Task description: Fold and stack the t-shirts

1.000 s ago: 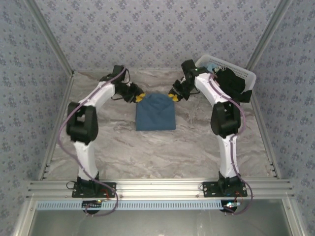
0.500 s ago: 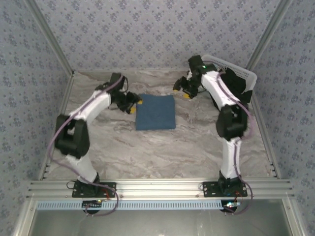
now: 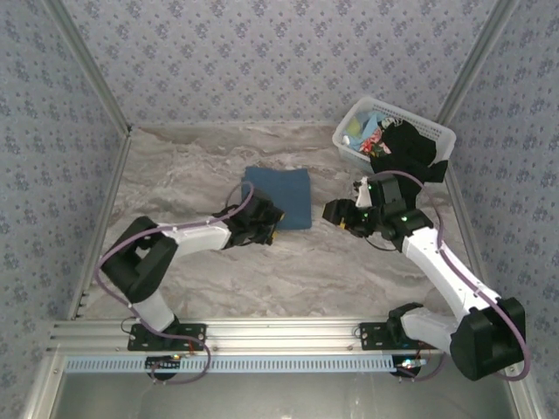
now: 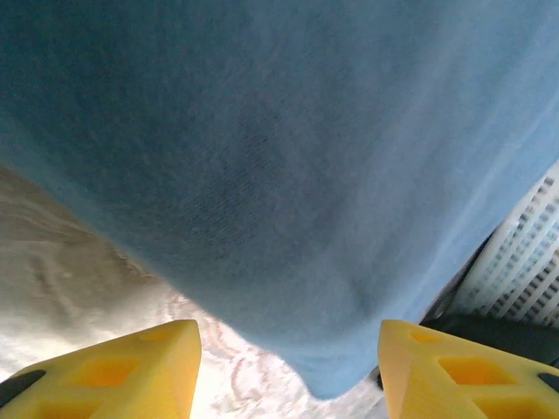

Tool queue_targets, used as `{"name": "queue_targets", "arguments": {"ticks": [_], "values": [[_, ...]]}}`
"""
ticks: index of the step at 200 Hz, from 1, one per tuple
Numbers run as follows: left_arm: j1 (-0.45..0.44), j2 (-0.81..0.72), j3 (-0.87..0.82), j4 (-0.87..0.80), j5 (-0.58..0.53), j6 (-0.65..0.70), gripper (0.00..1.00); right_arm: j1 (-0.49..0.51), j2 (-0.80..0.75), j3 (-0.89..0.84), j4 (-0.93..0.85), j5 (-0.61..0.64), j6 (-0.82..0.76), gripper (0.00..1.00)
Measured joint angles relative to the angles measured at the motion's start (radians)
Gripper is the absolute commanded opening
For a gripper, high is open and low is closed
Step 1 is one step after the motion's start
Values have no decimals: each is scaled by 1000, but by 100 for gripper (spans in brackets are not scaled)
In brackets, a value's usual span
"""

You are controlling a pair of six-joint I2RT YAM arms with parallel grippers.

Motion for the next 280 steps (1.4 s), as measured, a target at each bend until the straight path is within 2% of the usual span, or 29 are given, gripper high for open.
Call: {"name": "queue_targets", "arguments": {"ticks": [33,45,62,86,107,133,166,205,224,249,280], "values": [[-26,47,13,43,-64,-101,52,-38,-28,6,-15,-23,-18,63],[-27,57,14,52,-87,-117,44,-49,-29,7,-25,-28,-26,63],[-27,86,22,83,-121,-141,26,-58,-32,7,-39,-36,-32,62],[-17,140,31,156,-148,-151,14,-64,-38,8,-53,-47,-34,62],[22,151,35,187,-148,-158,12,-64,-38,12,-61,-51,-34,62],[136,147,30,189,-116,-130,11,-69,-38,33,-66,-51,-37,62],[378,77,-2,117,-1,59,13,-69,-37,42,-65,-51,-37,62],[721,53,27,-21,182,415,13,-69,-18,43,-35,-51,-37,62],[846,77,95,-100,272,575,12,-69,-4,43,-15,-51,-36,62],[935,185,269,-203,365,760,13,-68,22,47,6,-56,-36,62],[980,308,428,-278,452,883,13,-59,55,58,25,-62,-36,62]]}}
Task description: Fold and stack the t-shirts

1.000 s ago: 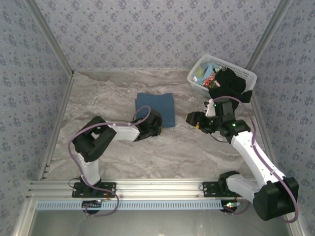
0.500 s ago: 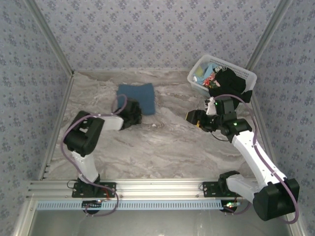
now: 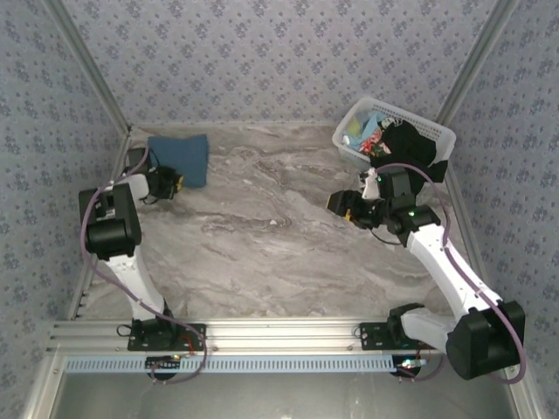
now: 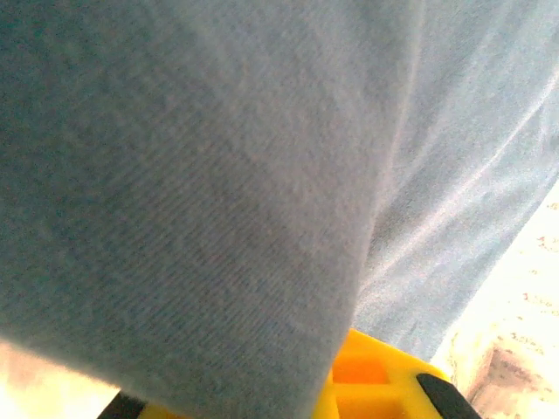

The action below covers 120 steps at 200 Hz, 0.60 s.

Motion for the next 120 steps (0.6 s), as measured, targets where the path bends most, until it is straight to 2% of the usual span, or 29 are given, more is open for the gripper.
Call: {"name": "queue_targets", "arguments": {"ticks": [39,73,108,109,111,116,120], "values": [[6,128,196,-90,50,98,14,21,29,16,17,-3,0,62],[5,129,198,-97,60,101,28,26,33,24,21,0,-1,65],[5,85,150,-95,77,65,56,23,2,28,58,13,8,74],[5,81,147,-95,77,65,58,23,0,28,61,13,8,74],[5,73,143,-96,79,70,73,23,-2,28,66,13,12,74],[5,59,134,-99,78,61,94,21,-10,28,80,13,15,75],[5,42,124,-97,77,62,97,19,-16,28,95,16,24,76]]}}
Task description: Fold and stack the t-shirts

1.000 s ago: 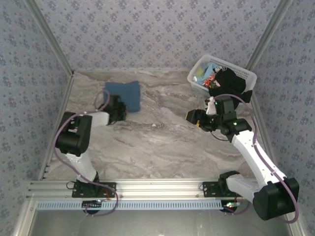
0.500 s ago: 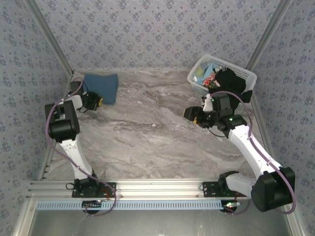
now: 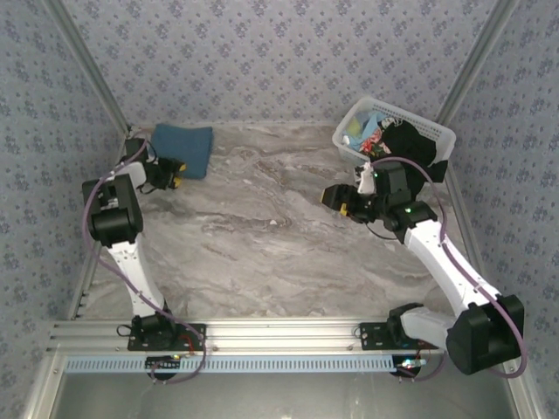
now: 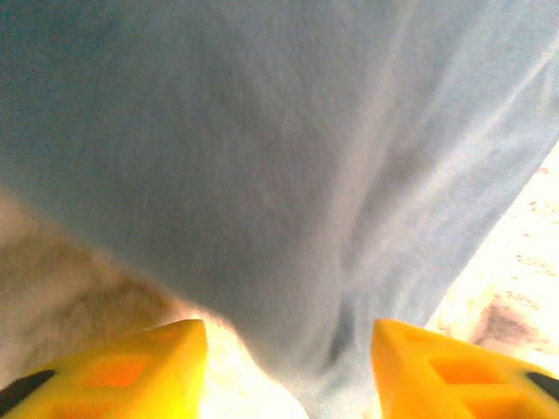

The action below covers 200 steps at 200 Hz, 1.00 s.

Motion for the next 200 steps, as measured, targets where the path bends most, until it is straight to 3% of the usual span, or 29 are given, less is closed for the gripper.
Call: {"name": "queue_targets", "arguments": {"ticks": [9,14,17,49,80,100,119,135,151,174,200], "values": [[-1,-43,-22,-3,-6,-3,98,-5,-11,0,26,5,10,80],[-4,-77,-37,-7,-11,-2,98,-9,-19,0,43,8,21,96],[-4,-98,-45,-11,-15,-3,98,-10,-23,0,51,10,25,100],[-19,-367,-122,-86,-99,30,98,-30,-49,1,106,37,59,100],[-48,-650,-220,-175,-266,105,98,-57,-57,47,-19,154,27,100],[-90,-795,-292,-251,-454,147,98,-83,-89,74,-143,306,-14,100],[-159,-903,-389,-280,-713,190,98,-114,-100,92,-237,521,-61,100],[-199,-984,-532,-210,-860,298,98,-168,-126,6,-182,642,-142,100],[-204,-1026,-689,-97,-926,439,98,-212,-164,-170,-48,732,-237,100],[-203,-996,-872,104,-924,616,98,-226,-138,-406,154,822,-372,100],[-195,-890,-979,321,-873,701,98,-240,7,-468,340,843,-467,100]]}}
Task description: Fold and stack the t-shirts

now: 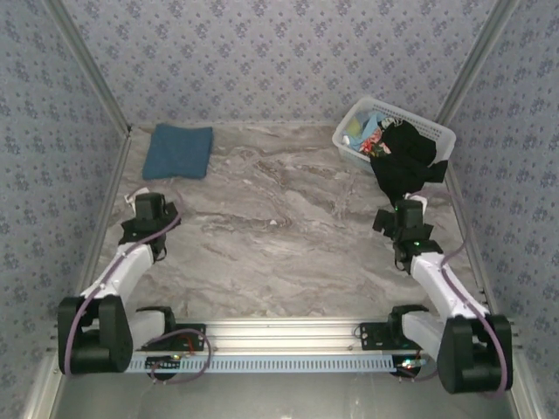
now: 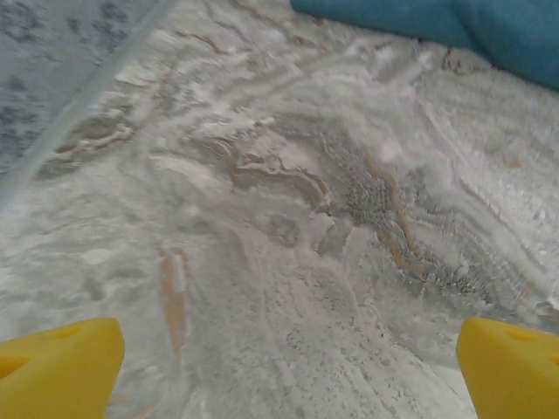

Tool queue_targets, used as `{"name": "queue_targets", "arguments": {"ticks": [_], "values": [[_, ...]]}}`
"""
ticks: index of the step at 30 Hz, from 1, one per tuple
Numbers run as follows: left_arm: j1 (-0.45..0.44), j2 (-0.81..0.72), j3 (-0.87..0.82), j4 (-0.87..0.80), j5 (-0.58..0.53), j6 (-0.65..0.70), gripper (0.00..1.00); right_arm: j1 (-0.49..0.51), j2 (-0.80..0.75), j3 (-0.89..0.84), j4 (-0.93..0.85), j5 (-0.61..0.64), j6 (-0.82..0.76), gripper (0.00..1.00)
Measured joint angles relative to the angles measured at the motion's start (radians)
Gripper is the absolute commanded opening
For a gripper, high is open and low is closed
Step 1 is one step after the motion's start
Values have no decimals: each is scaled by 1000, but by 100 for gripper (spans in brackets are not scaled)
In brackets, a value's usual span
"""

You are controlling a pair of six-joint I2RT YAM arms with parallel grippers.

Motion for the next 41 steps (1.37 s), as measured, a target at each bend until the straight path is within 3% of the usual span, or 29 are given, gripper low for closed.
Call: {"name": "queue_targets", "arguments": {"ticks": [4,10,16,41], "values": [[15,147,-8,210,48,49,98,-12,132,-26,233,-20,-53,100],[44,272,30,372,140,123,98,-55,266,-45,515,-100,-108,100],[26,291,-146,720,167,162,98,-82,405,-140,839,-171,-148,100],[-2,316,-105,742,148,203,98,-53,412,-97,872,-185,-191,100]]}}
